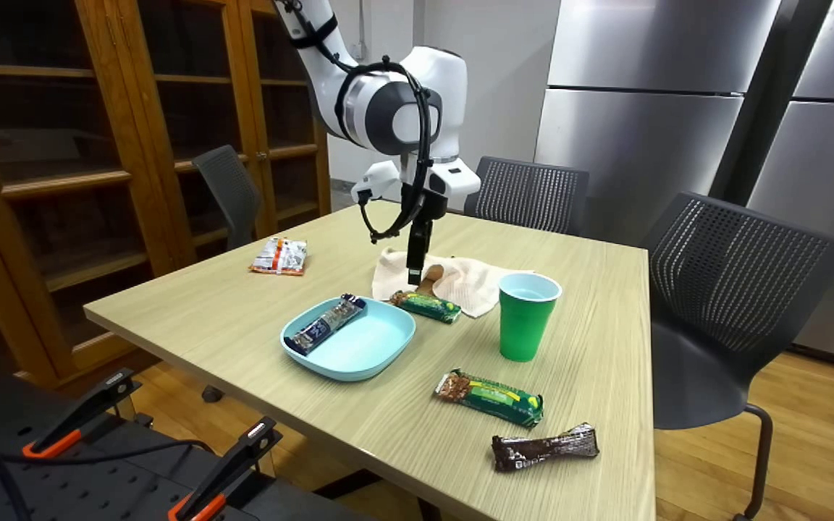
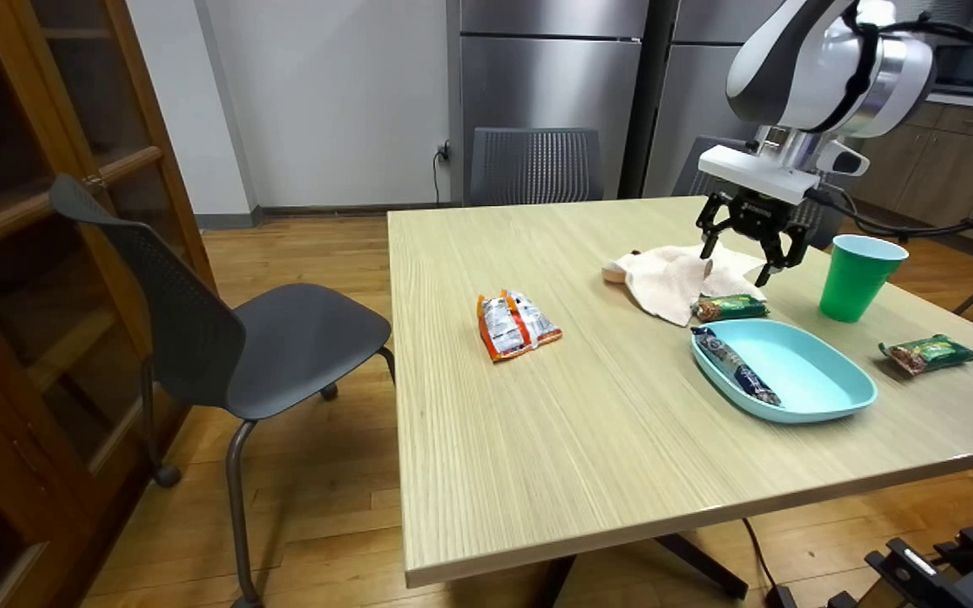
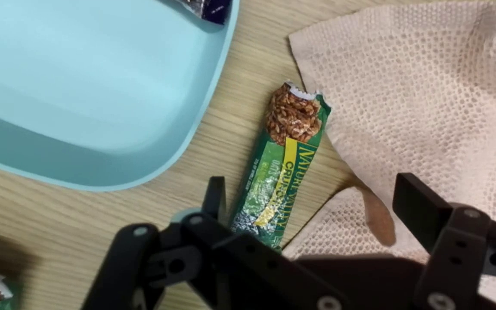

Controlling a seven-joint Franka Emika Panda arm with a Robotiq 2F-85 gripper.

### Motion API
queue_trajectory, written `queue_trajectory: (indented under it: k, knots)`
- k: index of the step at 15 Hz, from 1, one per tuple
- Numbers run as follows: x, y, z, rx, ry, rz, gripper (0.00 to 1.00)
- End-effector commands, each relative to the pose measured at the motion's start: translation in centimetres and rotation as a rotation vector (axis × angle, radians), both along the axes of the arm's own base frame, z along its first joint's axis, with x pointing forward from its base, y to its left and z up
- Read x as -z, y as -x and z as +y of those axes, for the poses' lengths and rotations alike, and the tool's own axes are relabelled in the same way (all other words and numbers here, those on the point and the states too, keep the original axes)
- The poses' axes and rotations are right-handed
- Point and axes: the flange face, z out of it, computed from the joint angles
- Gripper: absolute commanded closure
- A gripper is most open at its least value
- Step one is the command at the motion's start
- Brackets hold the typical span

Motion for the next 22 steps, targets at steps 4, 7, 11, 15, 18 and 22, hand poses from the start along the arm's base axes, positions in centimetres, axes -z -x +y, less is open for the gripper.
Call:
queue_trajectory:
  k: [4,7,11,15,18,22]
  knots:
    - [2.7,-1.5,-1.2,0.134,0.012,0.034,0.00]
    - [3.7,-2.0,-2.0,0.182,0.019,0.050,0.00]
    - [5.0,-2.2,-2.5,0.222,0.029,0.069,0.00]
    - [6.1,-2.2,-2.4,0.241,0.032,0.086,0.00]
    - [6.2,-2.1,-2.2,0.239,0.024,0.090,0.00]
    - [6.1,-2.1,-2.2,0.236,0.020,0.088,0.00]
